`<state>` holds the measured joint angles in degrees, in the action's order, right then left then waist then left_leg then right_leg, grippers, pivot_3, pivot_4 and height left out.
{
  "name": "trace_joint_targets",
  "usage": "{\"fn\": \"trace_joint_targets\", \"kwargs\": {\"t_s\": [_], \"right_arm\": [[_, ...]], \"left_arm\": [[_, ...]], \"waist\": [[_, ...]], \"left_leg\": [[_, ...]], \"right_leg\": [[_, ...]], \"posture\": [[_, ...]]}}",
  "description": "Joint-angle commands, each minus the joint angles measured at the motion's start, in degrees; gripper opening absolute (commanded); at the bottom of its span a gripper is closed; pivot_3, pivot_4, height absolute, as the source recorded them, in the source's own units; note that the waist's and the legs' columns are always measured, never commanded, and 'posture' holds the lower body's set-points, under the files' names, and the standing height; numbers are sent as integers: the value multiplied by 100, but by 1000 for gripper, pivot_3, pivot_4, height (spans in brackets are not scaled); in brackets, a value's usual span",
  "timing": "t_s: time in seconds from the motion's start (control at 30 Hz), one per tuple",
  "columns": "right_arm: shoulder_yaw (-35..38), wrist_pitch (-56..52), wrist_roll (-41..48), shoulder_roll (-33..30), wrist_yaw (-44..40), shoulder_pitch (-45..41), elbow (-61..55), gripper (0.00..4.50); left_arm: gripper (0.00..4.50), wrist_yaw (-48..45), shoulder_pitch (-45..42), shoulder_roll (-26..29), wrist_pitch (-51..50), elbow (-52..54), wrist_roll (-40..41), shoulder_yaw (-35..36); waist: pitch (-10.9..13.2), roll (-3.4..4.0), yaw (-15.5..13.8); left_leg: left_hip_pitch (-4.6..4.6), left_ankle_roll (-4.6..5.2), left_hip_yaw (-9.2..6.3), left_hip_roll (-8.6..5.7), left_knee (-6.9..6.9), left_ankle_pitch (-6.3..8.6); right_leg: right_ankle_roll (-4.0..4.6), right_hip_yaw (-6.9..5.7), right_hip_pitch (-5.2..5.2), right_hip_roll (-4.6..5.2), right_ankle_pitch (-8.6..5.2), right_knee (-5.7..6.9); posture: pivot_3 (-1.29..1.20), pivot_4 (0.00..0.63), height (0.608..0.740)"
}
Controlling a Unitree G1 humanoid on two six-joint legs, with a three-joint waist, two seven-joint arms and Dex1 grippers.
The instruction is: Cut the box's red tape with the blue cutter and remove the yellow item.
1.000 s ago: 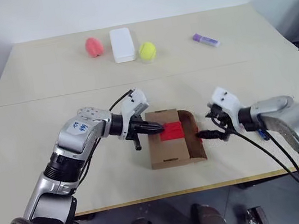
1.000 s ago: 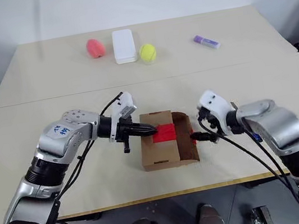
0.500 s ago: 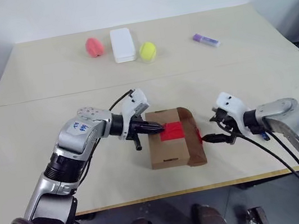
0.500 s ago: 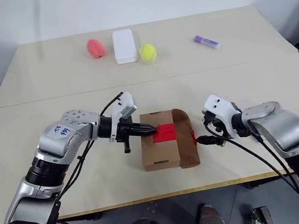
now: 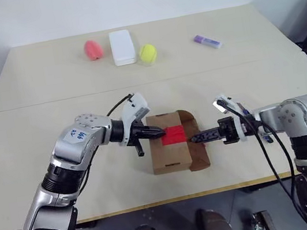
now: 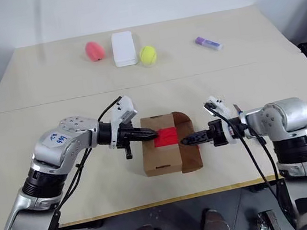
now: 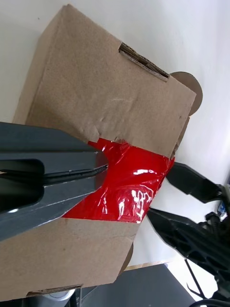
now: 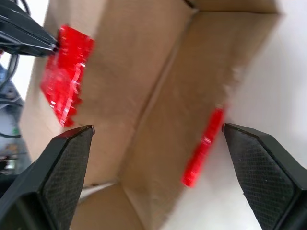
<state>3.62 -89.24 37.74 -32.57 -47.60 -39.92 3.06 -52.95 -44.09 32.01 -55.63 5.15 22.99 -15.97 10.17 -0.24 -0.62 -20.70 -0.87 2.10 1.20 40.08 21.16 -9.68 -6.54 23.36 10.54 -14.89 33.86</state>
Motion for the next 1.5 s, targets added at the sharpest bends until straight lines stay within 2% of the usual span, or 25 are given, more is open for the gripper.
{"fn": "trace_joint_targets", "kwargs": {"t_s": [0.03, 0.23, 0.3, 0.43, 0.7, 0.9, 1.0, 1.1, 1.33, 1.5], "right_arm": [[-277, 16, 91, 330, 0, -202, 404, 4458], [-309, 360, -117, 696, 198, -500, 1022, 4458], [-188, 414, -209, 763, 361, -563, 1197, 4090], [-26, 394, -244, 803, 535, -627, 1312, 2878], [411, -16, -211, 850, 1057, -798, 1053, 157], [399, -326, 172, 635, 1542, -834, 416, 71], [383, -326, 776, 432, 2094, -977, 185, 71], [392, -326, 1537, 266, 2769, -1130, -17, 71], [362, -326, 3967, 35, 5001, -1496, -242, 71], [65, -203, 5421, -181, 6402, -1665, -385, 71]], "left_arm": [[0, 116, 191, 22, -241, 73, -53, -133], [0, 154, 223, 16, -289, 105, -57, -82], [0, 181, 228, 21, -295, 102, -60, -54], [0, 216, 242, 33, -268, 83, -69, -36], [0, 185, 249, 28, -182, 25, -80, -63], [0, 168, 295, 47, -143, 81, -62, -62], [0, 155, 305, 47, -118, 88, -62, -59], [0, 151, 294, 32, -61, 52, -73, -41], [0, 180, 231, -106, 74, -61, -91, 17], [0, 211, 219, -199, 160, -93, -89, 114]], "waist": [[0, 0, 51], [-3, -4, 216], [-3, -4, 240], [-4, -2, 221], [-3, 0, 214], [0, 5, 179], [1, 6, 141], [3, 8, 96], [3, 8, 46], [4, 8, 61]], "left_leg": [[3, 0, 0, 0, 0, 0], [47, -4, 5, 4, -6, -2], [63, -5, 6, 5, -5, -3], [63, -10, 7, 13, -5, -7], [52, -11, 6, 14, -13, -6], [47, -11, 5, 14, -13, -5], [41, -10, 5, 13, -14, -5], [34, -11, 6, 13, -14, -5], [24, -10, 7, 13, -14, -5], [3, -9, 10, 13, -12, -4]], "right_leg": [[0, 0, -2, 0, 0, 1], [1, 9, -44, -3, 0, 4], [5, 11, -62, -3, 2, 3], [12, 14, -61, -9, 7, 3], [12, 9, -51, -10, 7, -5], [12, 9, -49, -10, 7, -10], [12, 8, -43, -10, 7, -12], [12, 8, -31, -10, 7, -11], [12, 5, -23, -9, 7, -15], [12, 5, 0, -9, 7, -15]], "posture": [[0, 150, 740], [0, 150, 740], [0, 150, 740], [0, 150, 740], [0, 150, 740], [0, 150, 740], [0, 150, 740], [0, 150, 740], [0, 150, 740], [0, 150, 740]]}}
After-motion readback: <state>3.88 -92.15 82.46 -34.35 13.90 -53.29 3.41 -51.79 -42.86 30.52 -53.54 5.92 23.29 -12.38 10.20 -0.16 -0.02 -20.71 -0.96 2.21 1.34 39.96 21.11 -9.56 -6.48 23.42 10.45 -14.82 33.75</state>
